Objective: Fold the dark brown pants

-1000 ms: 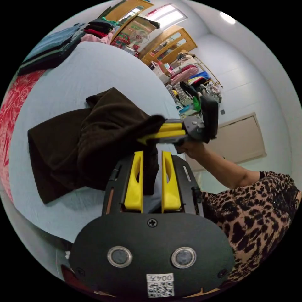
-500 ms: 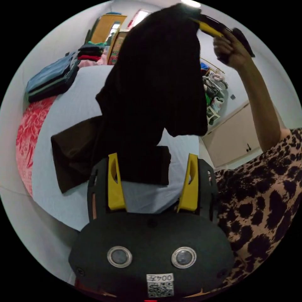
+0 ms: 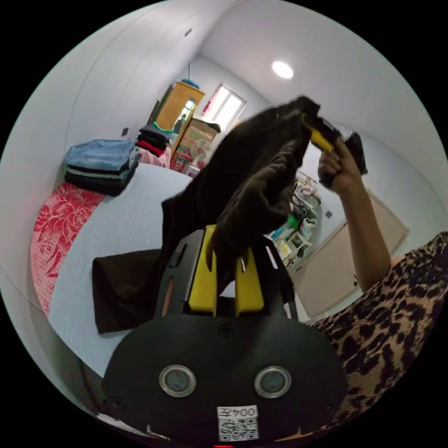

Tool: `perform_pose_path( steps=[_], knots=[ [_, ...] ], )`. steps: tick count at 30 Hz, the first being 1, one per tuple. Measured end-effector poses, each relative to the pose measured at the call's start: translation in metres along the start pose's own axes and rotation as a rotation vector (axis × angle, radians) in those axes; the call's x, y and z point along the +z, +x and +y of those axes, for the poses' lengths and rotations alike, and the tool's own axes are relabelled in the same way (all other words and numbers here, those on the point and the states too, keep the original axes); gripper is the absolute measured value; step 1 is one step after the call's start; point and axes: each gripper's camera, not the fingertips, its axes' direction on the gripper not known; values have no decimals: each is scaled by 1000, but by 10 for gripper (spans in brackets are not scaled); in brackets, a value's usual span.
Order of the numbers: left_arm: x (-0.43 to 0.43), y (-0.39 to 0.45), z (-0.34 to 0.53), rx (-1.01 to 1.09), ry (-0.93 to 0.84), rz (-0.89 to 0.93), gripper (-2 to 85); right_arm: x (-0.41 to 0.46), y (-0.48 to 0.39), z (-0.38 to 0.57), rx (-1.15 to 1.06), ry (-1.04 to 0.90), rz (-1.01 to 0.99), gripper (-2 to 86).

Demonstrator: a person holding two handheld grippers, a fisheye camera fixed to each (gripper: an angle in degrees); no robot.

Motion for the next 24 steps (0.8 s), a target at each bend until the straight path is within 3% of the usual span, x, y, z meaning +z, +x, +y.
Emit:
perform_pose_path(
  steps=[5, 8, 13, 18, 24],
  knots=[
    [-63, 42, -87, 138, 106, 21, 4, -89, -2, -32, -26, 129, 36, 61],
    [-124, 100, -168, 335, 202, 51, 0, -155, -23, -69, -111, 227, 11, 60],
    [-239, 269, -269, 716, 332, -94, 0, -262, -87, -127, -310, 401, 14, 60],
    [-337, 375, -293, 851, 449, -51, 1, -368, -167, -155, -534, 557, 2, 57],
    [-410, 440, -288, 930, 519, -21, 5, -428, -233, -157, -682, 578, 33, 55]
  ],
)
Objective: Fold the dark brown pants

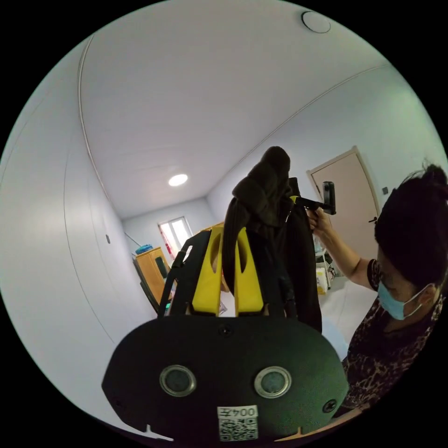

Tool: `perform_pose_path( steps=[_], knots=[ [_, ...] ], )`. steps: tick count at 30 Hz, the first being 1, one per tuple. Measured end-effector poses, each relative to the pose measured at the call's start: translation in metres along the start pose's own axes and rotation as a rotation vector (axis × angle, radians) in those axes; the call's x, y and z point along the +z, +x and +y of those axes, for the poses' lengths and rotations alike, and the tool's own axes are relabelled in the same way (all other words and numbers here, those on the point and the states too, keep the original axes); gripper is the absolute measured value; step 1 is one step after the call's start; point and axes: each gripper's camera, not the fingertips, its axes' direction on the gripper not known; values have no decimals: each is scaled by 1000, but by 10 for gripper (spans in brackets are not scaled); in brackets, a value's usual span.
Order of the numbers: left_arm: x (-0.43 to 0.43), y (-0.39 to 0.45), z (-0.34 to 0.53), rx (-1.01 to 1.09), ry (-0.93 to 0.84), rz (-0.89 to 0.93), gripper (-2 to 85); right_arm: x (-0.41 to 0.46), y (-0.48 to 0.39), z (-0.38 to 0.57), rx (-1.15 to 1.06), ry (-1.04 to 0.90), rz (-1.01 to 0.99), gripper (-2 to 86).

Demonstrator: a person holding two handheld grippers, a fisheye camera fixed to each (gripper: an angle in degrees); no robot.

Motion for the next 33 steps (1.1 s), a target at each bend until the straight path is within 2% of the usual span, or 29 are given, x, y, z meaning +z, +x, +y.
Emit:
perform_pose_path(
  steps=[8, 14, 20, 22, 23, 24, 25, 26, 28, 31, 33],
  knots=[
    [-3, -8, -19, 3, 71, 118, 12, -10, 0, -8, 3, 63, -50, 51],
    [88, -62, 23, -102, -12, 185, 24, 39, 46, 57, 137, -31, -8, 53],
    [250, -145, 110, -224, -199, 163, 57, 139, 122, 171, 248, -233, 185, 63],
    [348, -180, 158, -196, -380, 80, 87, 190, 158, 215, 267, -354, 273, 91],
    [374, -190, 173, -202, -450, 51, 100, 230, 188, 250, 316, -497, 330, 132],
    [418, -210, 206, -249, -580, 8, 146, 263, 215, 284, 379, -647, 426, 173],
    [452, -231, 242, -316, -686, 6, 210, 273, 226, 300, 414, -689, 479, 194],
    [463, -240, 259, -349, -720, 13, 216, 284, 241, 327, 457, -714, 541, 201],
    [472, -267, 318, -459, -709, 45, 229, 287, 246, 361, 475, -664, 543, 204],
    [444, -284, 384, -523, -663, 70, 215, 288, 228, 422, 461, -666, 450, 194],
    [415, -288, 435, -538, -687, 67, 201, 284, 195, 487, 458, -742, 346, 185]
  ],
)
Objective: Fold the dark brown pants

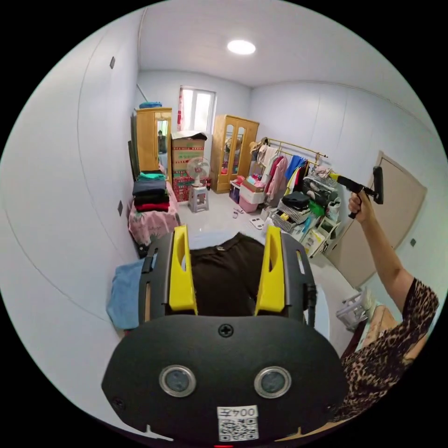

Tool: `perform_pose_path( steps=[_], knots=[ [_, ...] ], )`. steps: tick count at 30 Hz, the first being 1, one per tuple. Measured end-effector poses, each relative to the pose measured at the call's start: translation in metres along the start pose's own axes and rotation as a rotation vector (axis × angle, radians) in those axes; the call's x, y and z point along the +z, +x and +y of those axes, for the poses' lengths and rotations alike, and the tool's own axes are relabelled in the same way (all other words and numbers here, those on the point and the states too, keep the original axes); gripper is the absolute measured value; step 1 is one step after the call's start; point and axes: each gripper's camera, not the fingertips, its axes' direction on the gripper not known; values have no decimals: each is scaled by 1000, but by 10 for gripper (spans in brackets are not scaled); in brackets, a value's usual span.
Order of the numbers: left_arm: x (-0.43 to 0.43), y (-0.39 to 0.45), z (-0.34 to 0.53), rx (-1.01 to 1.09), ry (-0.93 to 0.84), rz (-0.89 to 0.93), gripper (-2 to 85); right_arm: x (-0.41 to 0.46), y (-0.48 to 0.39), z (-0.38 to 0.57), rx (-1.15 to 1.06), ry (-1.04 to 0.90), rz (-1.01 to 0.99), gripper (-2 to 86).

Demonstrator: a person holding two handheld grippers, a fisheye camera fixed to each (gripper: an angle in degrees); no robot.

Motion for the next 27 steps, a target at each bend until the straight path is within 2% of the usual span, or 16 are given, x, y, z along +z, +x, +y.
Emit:
perform_pose_path(
  steps=[2, 5, 7, 9, 10, 13, 17, 19, 22, 27],
  knots=[
    [7, -33, 62, -31, -48, -12, 189, 31, -8, 60, -25, -83, -113, 172],
    [16, -89, 201, -155, -146, -28, 165, 90, -21, 182, 48, -263, -290, 160],
    [21, -125, 334, -344, -239, -27, 152, 126, -32, 263, 141, -386, -357, 155],
    [22, -139, 435, -513, -318, -15, 143, 168, -55, 369, 258, -574, -419, 155],
    [20, -139, 491, -618, -339, 14, 139, 176, -61, 393, 292, -619, -412, 156],
    [15, -107, 569, -680, -398, 8, 130, 199, -87, 489, 478, -747, -459, 149],
    [33, -55, 570, -532, -488, 65, 128, 222, -123, 552, 464, -852, -353, 135],
    [54, -14, 545, -272, -561, 104, 131, 237, -134, 567, 469, -875, -371, 135],
    [72, 19, 522, -10, -612, 138, 136, 263, -149, 583, 478, -884, -372, 134],
    [108, 12, 525, 30, -758, 179, 141, 300, -178, 604, 436, -898, -383, 134]
  ],
)
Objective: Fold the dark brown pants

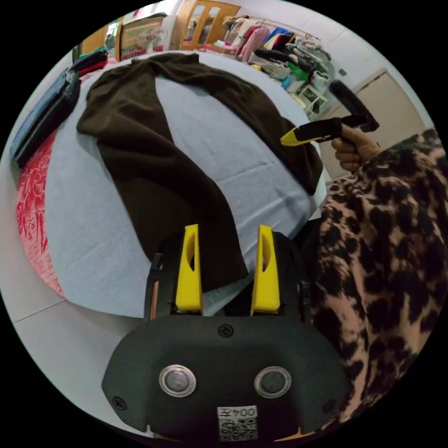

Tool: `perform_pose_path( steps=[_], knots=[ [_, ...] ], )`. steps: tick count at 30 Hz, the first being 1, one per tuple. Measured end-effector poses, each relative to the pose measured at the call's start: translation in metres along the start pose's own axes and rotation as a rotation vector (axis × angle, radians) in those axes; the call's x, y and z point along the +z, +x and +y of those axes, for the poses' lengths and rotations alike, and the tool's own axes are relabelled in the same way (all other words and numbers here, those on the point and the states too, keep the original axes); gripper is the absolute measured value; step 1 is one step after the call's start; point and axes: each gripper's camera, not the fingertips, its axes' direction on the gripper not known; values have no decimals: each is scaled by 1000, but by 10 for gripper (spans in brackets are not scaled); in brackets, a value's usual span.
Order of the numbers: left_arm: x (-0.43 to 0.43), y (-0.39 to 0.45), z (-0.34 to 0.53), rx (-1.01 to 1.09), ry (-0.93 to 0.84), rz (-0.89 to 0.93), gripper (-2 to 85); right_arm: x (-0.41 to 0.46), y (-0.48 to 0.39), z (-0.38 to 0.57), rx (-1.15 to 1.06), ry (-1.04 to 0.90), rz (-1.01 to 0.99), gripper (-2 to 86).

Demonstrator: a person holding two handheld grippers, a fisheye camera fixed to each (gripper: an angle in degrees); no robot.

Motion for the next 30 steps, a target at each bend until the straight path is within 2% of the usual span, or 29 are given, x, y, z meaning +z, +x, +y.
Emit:
perform_pose_path(
  steps=[4, 8, 10, 12, 15, 18, 21, 25, 30],
  knots=[
    [2, -15, 2, -12, -38, -167, 58, 34, -2, -4, -25, -45, 58, 133],
    [-35, -57, 10, -160, -11, 42, 23, 73, -4, -8, -59, -135, 222, 127],
    [-86, -78, 19, -232, 178, 293, 18, 92, -7, -11, -99, -190, 324, 111],
    [-109, -81, 17, -191, 214, 313, 20, 119, -12, -13, -138, -234, 443, 86],
    [-110, -92, 19, -180, 174, 278, 32, 144, -20, -16, -209, -274, 491, 77],
    [-107, -111, 38, -254, 195, 394, 64, 167, -26, -21, -260, -343, 521, 74],
    [-115, -120, 68, -315, 221, 336, 81, 184, -23, -26, -263, -384, 488, 72],
    [-118, -134, 105, -428, 166, 70, 113, 198, -14, -25, -275, -380, 402, 72],
    [-105, -169, 142, -638, 130, 62, 138, 225, -13, -23, -378, -421, 372, 60]
  ],
)
